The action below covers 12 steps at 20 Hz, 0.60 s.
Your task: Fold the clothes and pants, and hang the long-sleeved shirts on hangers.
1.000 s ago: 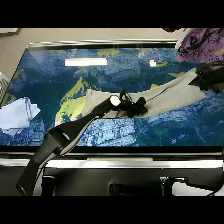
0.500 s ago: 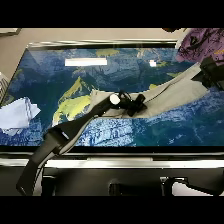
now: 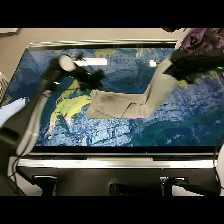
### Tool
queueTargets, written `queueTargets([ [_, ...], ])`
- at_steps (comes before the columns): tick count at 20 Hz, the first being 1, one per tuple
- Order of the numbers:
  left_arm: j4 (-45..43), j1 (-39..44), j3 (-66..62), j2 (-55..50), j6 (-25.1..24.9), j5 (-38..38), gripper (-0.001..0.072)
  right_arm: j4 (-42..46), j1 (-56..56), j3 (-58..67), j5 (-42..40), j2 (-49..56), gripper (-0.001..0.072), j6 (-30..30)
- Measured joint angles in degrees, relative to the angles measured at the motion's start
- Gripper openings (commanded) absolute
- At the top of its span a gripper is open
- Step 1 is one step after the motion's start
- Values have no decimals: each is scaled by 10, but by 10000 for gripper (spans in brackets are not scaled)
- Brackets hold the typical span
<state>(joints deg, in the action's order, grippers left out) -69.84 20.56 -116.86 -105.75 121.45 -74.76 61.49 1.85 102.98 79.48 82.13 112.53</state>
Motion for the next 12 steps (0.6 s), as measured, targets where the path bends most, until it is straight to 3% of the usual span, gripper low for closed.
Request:
queueTargets([
  [4, -77, -73, 0, 85, -37, -77, 15, 33, -118, 0, -72, 29, 31, 54],
  [12, -113, -149, 0, 148, -70, -119, 15, 50, -257, 0, -191, 134, 31, 94],
])
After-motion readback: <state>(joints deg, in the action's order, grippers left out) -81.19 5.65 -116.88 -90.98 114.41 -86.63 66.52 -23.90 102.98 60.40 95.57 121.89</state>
